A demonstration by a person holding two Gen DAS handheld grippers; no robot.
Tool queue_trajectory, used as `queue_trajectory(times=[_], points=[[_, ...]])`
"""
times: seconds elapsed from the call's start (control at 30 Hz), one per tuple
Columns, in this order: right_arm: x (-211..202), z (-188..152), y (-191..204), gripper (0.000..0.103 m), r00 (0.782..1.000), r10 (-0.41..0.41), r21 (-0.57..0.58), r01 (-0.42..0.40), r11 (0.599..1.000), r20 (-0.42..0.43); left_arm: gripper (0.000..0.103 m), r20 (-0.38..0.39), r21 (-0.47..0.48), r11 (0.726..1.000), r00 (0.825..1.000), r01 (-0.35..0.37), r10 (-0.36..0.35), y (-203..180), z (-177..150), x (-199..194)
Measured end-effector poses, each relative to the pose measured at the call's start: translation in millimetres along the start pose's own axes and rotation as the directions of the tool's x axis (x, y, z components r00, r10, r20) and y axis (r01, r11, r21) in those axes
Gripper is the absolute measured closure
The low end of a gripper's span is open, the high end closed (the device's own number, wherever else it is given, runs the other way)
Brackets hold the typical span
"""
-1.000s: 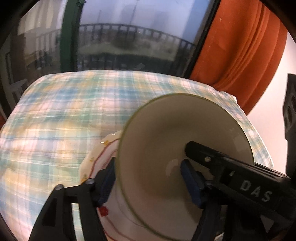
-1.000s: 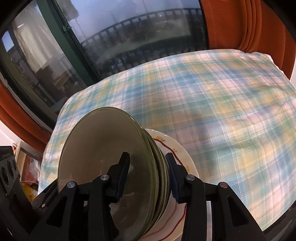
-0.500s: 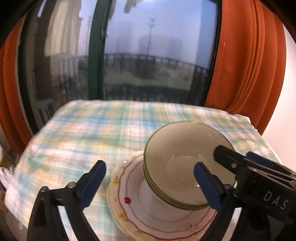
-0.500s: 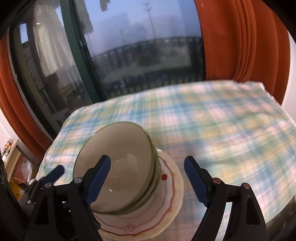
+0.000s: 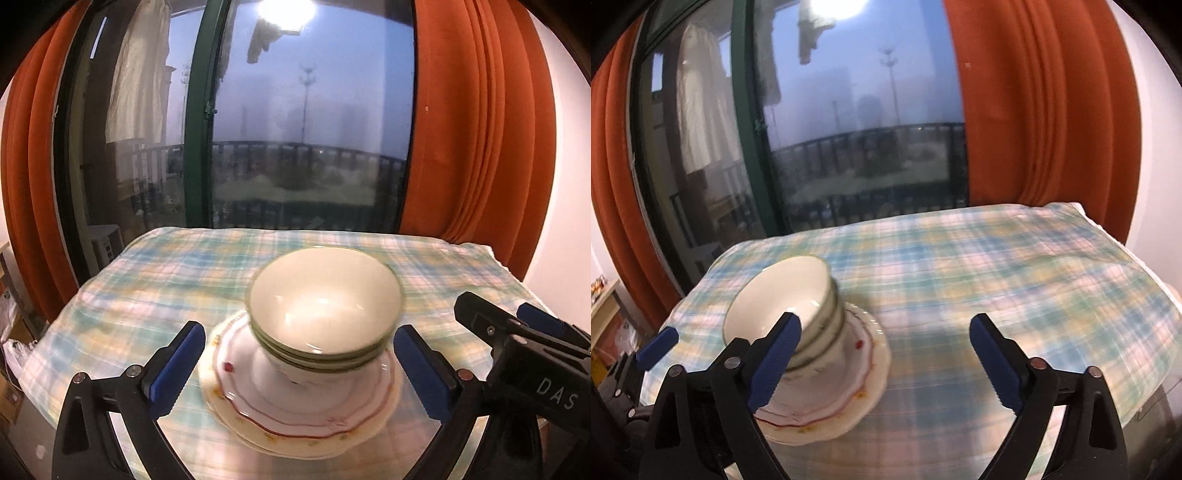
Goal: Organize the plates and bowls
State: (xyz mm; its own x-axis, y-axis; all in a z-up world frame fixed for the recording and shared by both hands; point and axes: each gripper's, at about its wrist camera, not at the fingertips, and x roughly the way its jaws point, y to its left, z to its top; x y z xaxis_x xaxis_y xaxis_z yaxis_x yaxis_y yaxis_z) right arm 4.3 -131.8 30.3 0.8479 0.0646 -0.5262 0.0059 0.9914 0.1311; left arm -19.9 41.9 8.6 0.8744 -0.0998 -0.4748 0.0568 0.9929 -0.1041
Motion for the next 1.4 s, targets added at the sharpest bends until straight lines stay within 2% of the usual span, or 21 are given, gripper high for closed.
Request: queue_trajectory(times=[0.2, 0.43, 0.63, 0.8, 0.93, 1.03, 1.2, 1.4], points=[[-12.9, -14.0, -36.9, 0.005, 1.0, 0.0, 0.022, -0.001, 1.0, 0.017, 0.0, 0.004, 0.014, 1.0, 1.0, -0.003, 0.003, -30.1, -14.0, -4.5], [-25.1, -27.2, -73.0, 0.004, 0.996, -0.047, -0.028, 0.049, 0.998, 0.073, 0.0, -0.022, -0.026, 0.999, 0.999, -0.04, 0.039, -51.0, -29.9, -5.1], [-30.2, -35.1, -97.2, 0.004, 0.996, -0.013, -0.075, 0.019, 0.997, 0.089, 0.0, -0.022, -0.035, 0.997, 0.997, -0.072, 0.071, -68.2, -37.5, -7.2], [-26.7, -39.4, -107.4, 0.004, 0.994, -0.027, -0.151, 0.044, 0.988, 0.108, 0.0, -0.01, -0.026, 0.993, 0.993, -0.117, 0.117, -81.6, -36.5, -4.2], [-19.0, -35.1, -123.5, 0.004, 0.997, 0.04, -0.102, -0.033, 0.994, 0.068, 0.0, 0.004, -0.04, 0.987, 0.988, -0.157, 0.157, -86.2, -33.6, -3.1], [-13.0, -31.6, -130.5, 0.004, 0.996, 0.074, -0.088, -0.07, 0.994, 0.047, 0.0, 0.026, -0.013, 0.982, 0.981, -0.19, 0.19, -95.1, -33.6, -3.6], [-7.4, -26.5, -136.2, 0.004, 0.993, 0.112, -0.102, -0.109, 0.989, 0.027, 0.0, 0.033, 0.029, 0.978, 0.978, -0.208, 0.207, -109.2, -33.1, 0.2], [4.2, -22.2, -139.1, 0.004, 0.99, 0.139, -0.101, -0.138, 0.985, 0.001, 0.0, -0.001, -0.019, 0.979, 0.98, -0.201, 0.201, -105.5, -33.0, 12.9]])
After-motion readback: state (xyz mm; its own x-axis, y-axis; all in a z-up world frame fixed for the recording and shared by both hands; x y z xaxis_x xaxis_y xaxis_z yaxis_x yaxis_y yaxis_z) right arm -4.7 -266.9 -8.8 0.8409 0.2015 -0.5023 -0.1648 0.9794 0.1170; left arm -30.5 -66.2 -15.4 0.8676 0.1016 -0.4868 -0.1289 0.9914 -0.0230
